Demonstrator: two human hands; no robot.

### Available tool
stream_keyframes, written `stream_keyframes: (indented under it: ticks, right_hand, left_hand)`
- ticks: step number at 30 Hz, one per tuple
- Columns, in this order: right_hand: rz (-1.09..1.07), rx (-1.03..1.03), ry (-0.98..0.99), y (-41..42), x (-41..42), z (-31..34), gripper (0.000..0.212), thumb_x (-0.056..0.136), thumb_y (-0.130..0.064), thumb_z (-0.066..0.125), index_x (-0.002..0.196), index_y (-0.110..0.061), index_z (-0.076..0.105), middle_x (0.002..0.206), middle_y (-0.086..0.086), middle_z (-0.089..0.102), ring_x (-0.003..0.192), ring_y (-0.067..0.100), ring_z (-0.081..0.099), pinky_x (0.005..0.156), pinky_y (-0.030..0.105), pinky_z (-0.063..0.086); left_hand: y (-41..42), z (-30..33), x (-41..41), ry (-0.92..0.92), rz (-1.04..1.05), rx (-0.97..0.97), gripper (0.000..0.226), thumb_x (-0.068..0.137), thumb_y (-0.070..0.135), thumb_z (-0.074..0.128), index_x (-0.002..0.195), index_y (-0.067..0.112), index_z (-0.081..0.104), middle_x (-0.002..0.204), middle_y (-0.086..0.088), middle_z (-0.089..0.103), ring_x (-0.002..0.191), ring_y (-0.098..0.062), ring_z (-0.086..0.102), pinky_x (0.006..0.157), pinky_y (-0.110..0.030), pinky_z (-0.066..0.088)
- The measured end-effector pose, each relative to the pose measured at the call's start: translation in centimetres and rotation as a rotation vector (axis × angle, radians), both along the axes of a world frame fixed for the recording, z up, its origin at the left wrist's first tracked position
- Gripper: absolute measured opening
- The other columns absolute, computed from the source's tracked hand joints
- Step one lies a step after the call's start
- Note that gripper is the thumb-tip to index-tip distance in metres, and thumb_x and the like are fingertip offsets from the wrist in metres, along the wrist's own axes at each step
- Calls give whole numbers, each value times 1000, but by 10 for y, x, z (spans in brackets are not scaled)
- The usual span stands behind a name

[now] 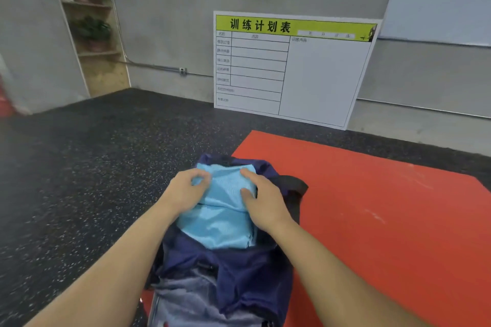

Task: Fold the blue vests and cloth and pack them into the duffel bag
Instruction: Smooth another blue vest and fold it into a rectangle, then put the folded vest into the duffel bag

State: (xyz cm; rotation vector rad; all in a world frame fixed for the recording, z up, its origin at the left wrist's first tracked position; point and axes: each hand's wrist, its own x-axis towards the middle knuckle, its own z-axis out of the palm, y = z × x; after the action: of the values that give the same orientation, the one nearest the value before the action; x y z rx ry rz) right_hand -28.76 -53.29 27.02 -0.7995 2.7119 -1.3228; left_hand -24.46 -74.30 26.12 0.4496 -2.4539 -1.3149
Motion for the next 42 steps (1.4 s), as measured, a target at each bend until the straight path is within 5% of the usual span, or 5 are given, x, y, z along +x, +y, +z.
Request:
stream_keyframes:
  ticks: [7,14,20,28,42]
  right_hand:
    - [-146,141,-47,-9,-20,-31,32,98,-35,55,131,-32,55,131,6,57,125,31,50,107,38,37]
    - [-97,516,255,-19,-15,-19,53,93,-37,56,145,-29,52,165,-9,19,142,32,26,115,46,28]
    - [42,760,503,-38,-14,-8,53,95,-20,53,148,-14,51,170,6,14,156,29,5,127,45,5]
    - [124,493,108,-26,-26,-36,59,107,-18,36,162,-10,16,171,12,7,157,21,6,124,27,2]
    - [81,604,25,-32,-21,-39,61,110,-26,23,162,-8,-2,170,10,-11,157,20,-9,126,31,-6]
  left_hand:
    - [1,-23,-33,-183,-41,-233,20,74,53,66,79,37,54,101,1,65,97,-27,62,95,-44,50]
    - [12,-24,-34,-249,-14,-680,54,92,52,59,144,49,43,144,-12,36,143,-34,23,123,-52,3]
    - [24,-18,-36,-130,-94,-989,53,98,35,47,151,29,43,168,-6,14,155,-24,5,124,-51,-1]
    - [11,-51,-32,-187,-194,-470,59,108,32,37,160,9,20,167,-7,20,155,-19,14,123,-26,7]
    - [28,-42,-23,-293,-183,-697,57,107,40,16,161,21,15,168,-11,11,155,-25,9,125,-41,10]
